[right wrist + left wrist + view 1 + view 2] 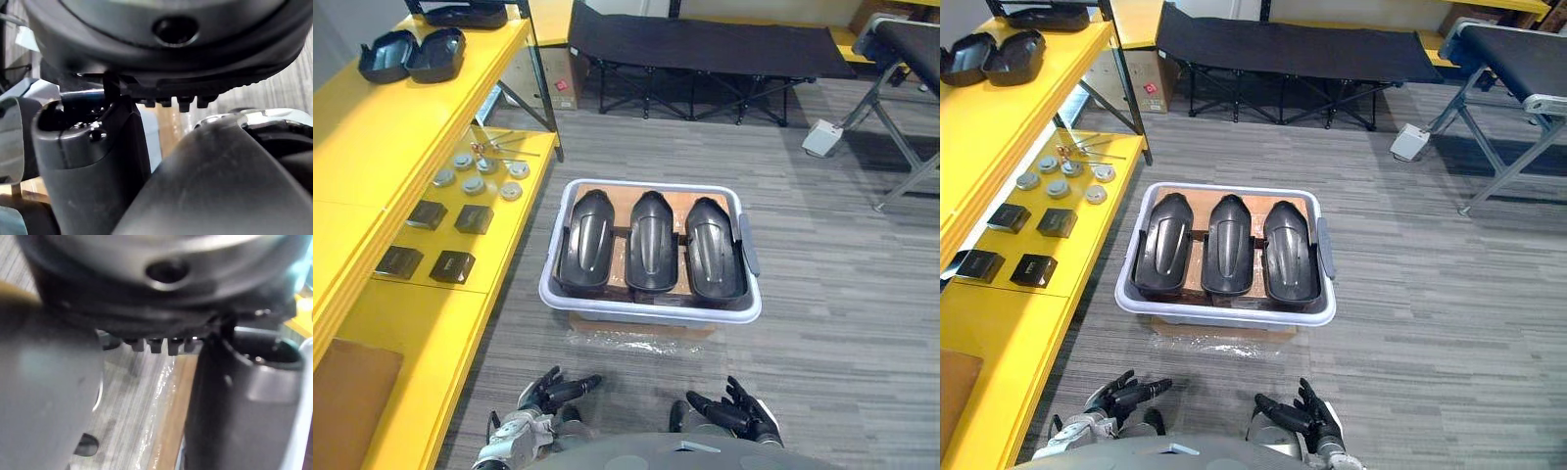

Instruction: Walk over and take three plastic housings, then place them on the shelf

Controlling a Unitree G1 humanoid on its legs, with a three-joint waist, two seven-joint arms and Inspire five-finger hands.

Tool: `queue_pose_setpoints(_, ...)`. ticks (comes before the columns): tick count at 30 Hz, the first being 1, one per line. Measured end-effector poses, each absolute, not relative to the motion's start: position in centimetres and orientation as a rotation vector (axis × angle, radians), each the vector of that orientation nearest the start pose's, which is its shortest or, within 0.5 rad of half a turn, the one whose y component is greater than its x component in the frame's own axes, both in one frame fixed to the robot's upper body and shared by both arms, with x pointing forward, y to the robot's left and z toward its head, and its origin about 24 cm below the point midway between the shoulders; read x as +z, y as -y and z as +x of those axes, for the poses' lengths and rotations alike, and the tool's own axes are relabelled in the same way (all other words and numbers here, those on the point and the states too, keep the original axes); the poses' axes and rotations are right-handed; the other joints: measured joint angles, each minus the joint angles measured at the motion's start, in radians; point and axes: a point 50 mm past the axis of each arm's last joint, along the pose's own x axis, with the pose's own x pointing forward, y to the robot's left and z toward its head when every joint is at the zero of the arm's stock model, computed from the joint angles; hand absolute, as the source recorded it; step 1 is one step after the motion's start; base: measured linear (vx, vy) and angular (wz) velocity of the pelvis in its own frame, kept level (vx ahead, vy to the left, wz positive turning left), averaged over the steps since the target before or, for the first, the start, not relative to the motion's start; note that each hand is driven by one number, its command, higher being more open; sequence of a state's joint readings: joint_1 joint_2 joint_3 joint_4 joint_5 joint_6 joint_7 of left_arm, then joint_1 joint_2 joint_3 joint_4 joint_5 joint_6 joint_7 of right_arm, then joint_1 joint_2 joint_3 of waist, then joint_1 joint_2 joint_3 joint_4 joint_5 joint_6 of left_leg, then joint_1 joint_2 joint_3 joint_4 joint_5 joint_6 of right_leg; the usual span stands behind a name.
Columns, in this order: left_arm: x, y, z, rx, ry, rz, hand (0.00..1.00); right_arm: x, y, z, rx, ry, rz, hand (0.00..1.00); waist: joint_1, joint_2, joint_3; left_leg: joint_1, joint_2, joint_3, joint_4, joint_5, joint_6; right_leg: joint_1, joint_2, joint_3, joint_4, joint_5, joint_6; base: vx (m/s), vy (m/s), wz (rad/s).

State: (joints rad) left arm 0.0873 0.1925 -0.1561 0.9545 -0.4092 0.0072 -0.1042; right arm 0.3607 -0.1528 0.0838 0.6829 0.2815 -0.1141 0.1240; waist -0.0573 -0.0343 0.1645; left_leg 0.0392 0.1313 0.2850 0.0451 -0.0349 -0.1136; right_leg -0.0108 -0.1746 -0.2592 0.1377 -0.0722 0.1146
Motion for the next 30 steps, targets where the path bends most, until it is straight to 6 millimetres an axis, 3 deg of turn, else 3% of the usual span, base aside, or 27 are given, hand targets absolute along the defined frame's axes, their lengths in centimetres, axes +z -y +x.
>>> queue_pose_setpoints(5, -15.0, -19.8, 11.3, 0.026, -1.043, -0.134, 1.00, -12.9, 18.4, 6.5, -0.030, -0.863, 0.168, 1.00, -0.004, -0.025, -0.003, 0.003, -0.037, 0.014, 0.000, -0.001, 0.009, 0.020, -0.027, 0.020, -0.058, 0.036, 0.018, 0.06, 0.095, -0.09)
queue_pose_setpoints(9, -14.9, -20.4, 11.3, 0.029, -1.046, -0.114, 1.00, -10.6, 17.2, 7.1, 0.042, -0.752, 0.174, 1.00, -0.029, -0.042, 0.007, -0.002, -0.029, 0.024, -0.001, -0.003, 0.007, 0.025, -0.014, 0.024, -0.090, 0.052, 0.007, 0.03, -0.001, -0.11)
queue_pose_setpoints(13, -14.9, -20.3, 11.3, 0.013, -1.050, -0.096, 1.00, -8.8, 16.6, 7.8, 0.083, -0.677, 0.182, 1.00, -0.037, -0.043, 0.007, 0.004, -0.014, 0.048, -0.001, -0.007, 0.000, 0.017, 0.001, 0.047, -0.091, 0.057, -0.001, 0.02, -0.017, -0.19)
queue_pose_setpoints(17, -15.1, -20.2, 11.0, 0.014, -1.060, -0.079, 1.00, -4.7, 14.5, 9.7, 0.192, -0.496, 0.276, 1.00, -0.052, -0.042, 0.007, 0.016, -0.013, 0.049, -0.019, -0.007, -0.001, 0.019, 0.006, 0.048, -0.093, 0.060, -0.006, -0.01, 0.002, -0.02)
queue_pose_setpoints(22, -15.2, -20.4, 10.7, 0.006, -1.078, -0.057, 1.00, -1.8, 12.2, 11.0, 0.293, -0.365, 0.349, 1.00, -0.044, -0.058, -0.004, 0.042, -0.017, 0.053, -0.033, -0.007, -0.001, 0.044, 0.006, 0.049, -0.109, 0.066, -0.008, -0.01, 0.007, -0.02)
queue_pose_setpoints(30, -15.3, -20.7, 10.3, 0.020, -1.091, -0.054, 1.00, 1.3, 13.1, 13.1, 0.148, -0.221, 0.337, 1.00, -0.031, -0.058, -0.011, 0.072, -0.018, 0.054, -0.057, -0.002, -0.003, 0.069, 0.010, 0.047, -0.123, 0.071, -0.005, 0.00, 0.000, 0.00)
